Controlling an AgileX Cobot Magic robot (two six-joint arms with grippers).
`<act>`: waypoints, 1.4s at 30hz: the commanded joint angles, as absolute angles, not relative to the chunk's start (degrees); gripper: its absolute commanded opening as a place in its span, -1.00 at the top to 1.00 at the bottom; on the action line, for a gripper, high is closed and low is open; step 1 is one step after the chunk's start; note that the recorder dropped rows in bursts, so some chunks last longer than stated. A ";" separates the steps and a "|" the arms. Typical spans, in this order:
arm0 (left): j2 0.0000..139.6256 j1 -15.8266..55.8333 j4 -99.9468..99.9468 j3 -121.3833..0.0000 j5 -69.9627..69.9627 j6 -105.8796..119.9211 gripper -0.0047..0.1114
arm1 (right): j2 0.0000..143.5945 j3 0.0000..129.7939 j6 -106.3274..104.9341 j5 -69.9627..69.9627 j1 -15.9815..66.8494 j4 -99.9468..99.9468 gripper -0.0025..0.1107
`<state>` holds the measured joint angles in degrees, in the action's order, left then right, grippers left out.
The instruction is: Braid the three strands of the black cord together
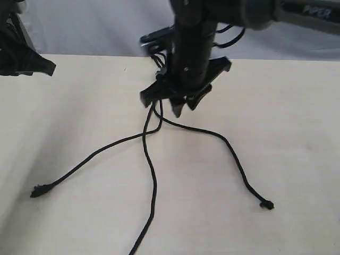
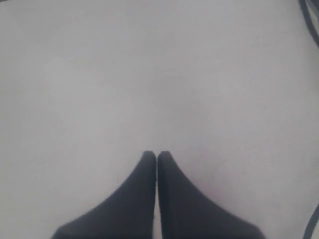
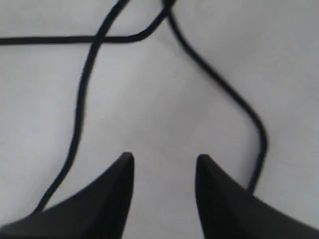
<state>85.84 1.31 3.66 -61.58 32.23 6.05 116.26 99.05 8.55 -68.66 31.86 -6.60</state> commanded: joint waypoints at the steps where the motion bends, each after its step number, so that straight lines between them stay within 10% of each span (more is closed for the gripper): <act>1: 85.28 -0.08 2.74 -61.05 30.93 5.55 0.89 | 120.27 98.63 8.95 -69.96 39.27 -4.35 -0.01; 28: 85.28 -0.08 0.87 -61.05 31.56 5.55 0.89 | 122.46 83.71 9.52 -51.88 41.44 0.00 0.02; 36: 85.28 -0.08 0.87 -61.05 31.56 5.55 0.89 | 124.02 83.71 8.88 -51.88 41.44 0.00 0.96; 42: 85.28 -0.08 0.87 -61.05 31.56 5.55 0.89 | 120.68 87.88 7.28 -57.81 41.44 -2.84 0.96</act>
